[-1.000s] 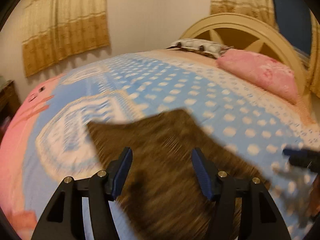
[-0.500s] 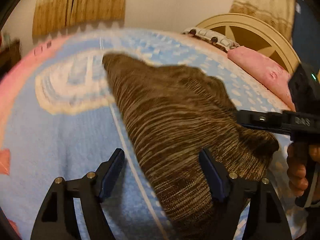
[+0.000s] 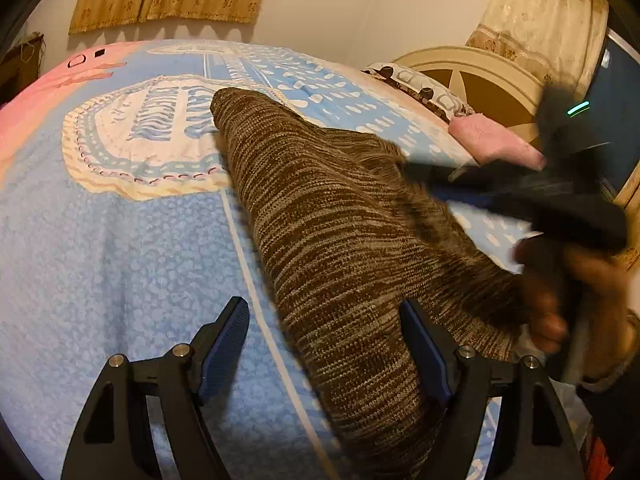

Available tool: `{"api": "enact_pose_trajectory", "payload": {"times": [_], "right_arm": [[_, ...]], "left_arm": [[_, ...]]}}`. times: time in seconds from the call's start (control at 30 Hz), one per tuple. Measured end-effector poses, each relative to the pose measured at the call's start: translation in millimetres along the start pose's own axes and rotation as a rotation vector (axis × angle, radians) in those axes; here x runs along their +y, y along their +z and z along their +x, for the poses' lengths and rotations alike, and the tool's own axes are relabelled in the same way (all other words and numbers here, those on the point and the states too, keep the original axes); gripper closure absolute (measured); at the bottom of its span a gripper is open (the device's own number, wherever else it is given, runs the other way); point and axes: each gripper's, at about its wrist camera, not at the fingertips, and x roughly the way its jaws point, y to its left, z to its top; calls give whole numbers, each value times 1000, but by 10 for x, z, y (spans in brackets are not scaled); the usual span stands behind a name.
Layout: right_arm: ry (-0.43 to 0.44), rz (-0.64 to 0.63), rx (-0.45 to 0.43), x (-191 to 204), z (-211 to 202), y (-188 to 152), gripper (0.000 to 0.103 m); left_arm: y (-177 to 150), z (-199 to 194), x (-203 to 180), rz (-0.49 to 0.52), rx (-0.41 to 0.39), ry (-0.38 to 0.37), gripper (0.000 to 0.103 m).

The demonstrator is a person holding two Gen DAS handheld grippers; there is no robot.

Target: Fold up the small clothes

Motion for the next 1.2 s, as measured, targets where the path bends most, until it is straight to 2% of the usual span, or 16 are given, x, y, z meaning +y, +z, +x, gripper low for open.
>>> {"api": "enact_pose_trajectory", "payload": {"times": [0.07, 0.13, 0.17, 0.2, 0.4, 0.47, 0.53, 0.6, 0.67, 0.83, 0.9, 0.93, 1.0, 1.03, 1.1, 1.2], "right_arm": [[-94, 68, 58, -278, 225, 17, 27], [-170, 221, 105, -730, 313, -99, 30], [-170, 255, 105, -835, 281, -141, 31], [-124, 289, 76, -930, 203, -187, 32], [-166, 183, -52, -722, -246, -175, 30], [-176, 107, -75, -547, -281, -67, 41], [-185, 15, -81, -321, -202, 91, 46], [-252, -53, -37, -162, -2, 214, 58], [-268, -23, 8, -230, 156, 255, 68], [-251, 157, 81, -702, 236, 197, 72], [-220, 169, 120, -765, 305, 179, 87], [-222, 147, 130, -730, 319, 172, 88], [-312, 77, 158, -713, 401, 159, 89], [-323, 89, 167, -766, 424, 160, 89], [-320, 167, 149, -905, 389, 174, 81], [-291, 169, 112, -825, 283, 164, 78]], "left_arm": [[-2, -14, 30, -17, -4, -19, 25], [2, -23, 51, -30, -7, -34, 25], [5, -25, 60, -35, -8, -40, 25], [6, -28, 67, -39, -8, -44, 25], [13, -37, 79, -45, -11, -50, 25], [14, -38, 89, -47, -11, -52, 25], [17, -42, 105, -51, -12, -56, 25], [18, -43, 128, -56, -14, -61, 25], [15, -51, 142, -59, -15, -64, 25], [8, -53, 121, -45, -14, -49, 25], [4, -53, 114, -43, -13, -47, 25], [6, -51, 112, -43, -13, -47, 25], [10, -49, 104, -45, -13, -49, 25], [8, -50, 107, -46, -14, -50, 25], [11, -50, 106, -45, -13, -49, 25], [11, -48, 95, -41, -13, -44, 25]]}}
